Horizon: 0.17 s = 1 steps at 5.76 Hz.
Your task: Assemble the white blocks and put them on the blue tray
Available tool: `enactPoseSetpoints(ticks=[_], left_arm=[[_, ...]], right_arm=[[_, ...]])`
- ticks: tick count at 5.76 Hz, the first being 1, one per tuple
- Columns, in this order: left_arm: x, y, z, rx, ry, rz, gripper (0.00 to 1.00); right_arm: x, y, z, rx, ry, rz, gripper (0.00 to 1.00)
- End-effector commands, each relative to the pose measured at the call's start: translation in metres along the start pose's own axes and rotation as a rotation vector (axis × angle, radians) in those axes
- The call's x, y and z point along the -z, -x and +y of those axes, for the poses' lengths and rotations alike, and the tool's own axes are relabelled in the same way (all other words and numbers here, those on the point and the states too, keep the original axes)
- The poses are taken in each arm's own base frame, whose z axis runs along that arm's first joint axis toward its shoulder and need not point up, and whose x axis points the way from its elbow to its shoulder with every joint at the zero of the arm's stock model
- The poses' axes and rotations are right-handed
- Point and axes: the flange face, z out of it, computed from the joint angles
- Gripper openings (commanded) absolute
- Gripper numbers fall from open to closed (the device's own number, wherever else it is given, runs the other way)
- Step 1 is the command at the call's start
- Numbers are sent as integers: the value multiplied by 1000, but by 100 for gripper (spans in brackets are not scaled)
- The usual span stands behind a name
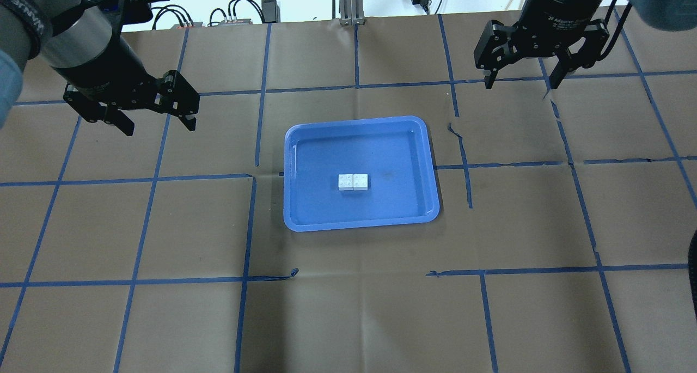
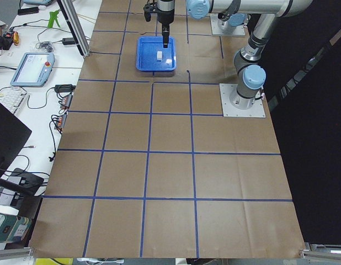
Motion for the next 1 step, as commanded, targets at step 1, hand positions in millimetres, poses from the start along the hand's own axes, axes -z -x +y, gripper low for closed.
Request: enactPoseSetpoints(ticks=[1], left_arm=[[0, 0, -1, 3, -1, 0, 100]], right_arm=[[-2, 0, 0, -1, 4, 0, 100]])
